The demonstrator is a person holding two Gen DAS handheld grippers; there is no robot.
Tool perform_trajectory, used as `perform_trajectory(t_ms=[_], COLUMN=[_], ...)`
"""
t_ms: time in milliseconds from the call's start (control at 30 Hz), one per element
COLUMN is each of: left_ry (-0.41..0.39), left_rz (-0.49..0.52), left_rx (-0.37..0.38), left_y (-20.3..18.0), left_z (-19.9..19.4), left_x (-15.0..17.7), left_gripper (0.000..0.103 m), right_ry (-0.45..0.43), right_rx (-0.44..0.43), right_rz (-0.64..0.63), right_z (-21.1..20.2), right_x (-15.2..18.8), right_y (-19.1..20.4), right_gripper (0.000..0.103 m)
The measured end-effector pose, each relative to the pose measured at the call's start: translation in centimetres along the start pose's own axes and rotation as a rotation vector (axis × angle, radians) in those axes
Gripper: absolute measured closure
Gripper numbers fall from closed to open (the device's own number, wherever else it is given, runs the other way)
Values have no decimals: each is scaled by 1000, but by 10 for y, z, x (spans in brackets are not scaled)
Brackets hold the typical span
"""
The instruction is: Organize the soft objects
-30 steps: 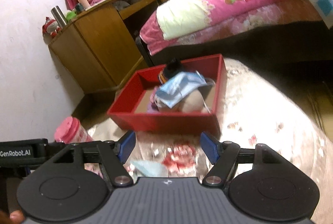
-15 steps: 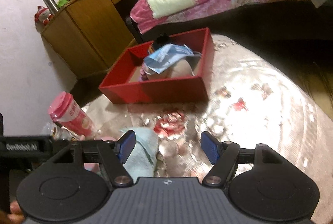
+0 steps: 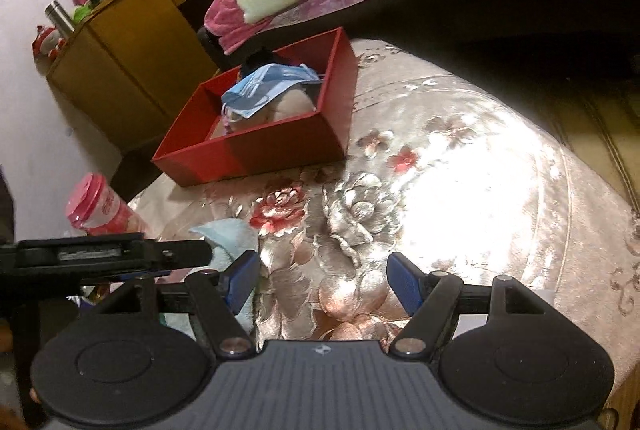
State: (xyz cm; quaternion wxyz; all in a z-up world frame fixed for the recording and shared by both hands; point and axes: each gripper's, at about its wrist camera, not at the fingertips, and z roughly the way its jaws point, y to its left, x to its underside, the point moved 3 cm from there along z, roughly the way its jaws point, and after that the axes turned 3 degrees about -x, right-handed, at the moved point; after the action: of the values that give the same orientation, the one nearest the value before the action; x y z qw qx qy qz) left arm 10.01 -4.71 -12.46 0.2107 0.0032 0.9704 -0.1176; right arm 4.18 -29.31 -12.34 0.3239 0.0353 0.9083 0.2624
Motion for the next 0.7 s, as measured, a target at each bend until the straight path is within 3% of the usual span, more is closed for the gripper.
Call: perform_trajectory(t_ms=[133,167,233,267,300,333,367,400,533,700], left_ry=[36,56,102,116,113,106,101,97,51,63], left_rz=[67,80,109,117,121,127,120,102,95,30], left_rx=[-80,-109,-148,-154,-161,-155,-131,-104,-18,106], left_y=[-11,-11,-12,-13,-13,-14,-15,-14,-18,-10], left_z=[24,30,44,48,48,46,42,38,15,-2], left_x=[-2,0,8,11,13,13,12,10,8,8], left_gripper=[27,31,49,68,78,80,91,95,100,101], right_ry=[-4,2,14,15,14,12,9,6,-8,-8], right_rx=[12,15,24,28,33,38,41,42,56,90], right_rz=[17,26,44,47,51,56,61,65,79,114], right_z=[-1,0,1,2,1,1,0,-2,-6,-5], right_x=[-2,-1,-1,-1,-2,-2,-3,-3,-6,-6], right_y=[-12,-16,-24,-27,-30,-33,-36,-39,-46,-57], right_gripper=[60,60,60,60,60,60,60,60,60,60])
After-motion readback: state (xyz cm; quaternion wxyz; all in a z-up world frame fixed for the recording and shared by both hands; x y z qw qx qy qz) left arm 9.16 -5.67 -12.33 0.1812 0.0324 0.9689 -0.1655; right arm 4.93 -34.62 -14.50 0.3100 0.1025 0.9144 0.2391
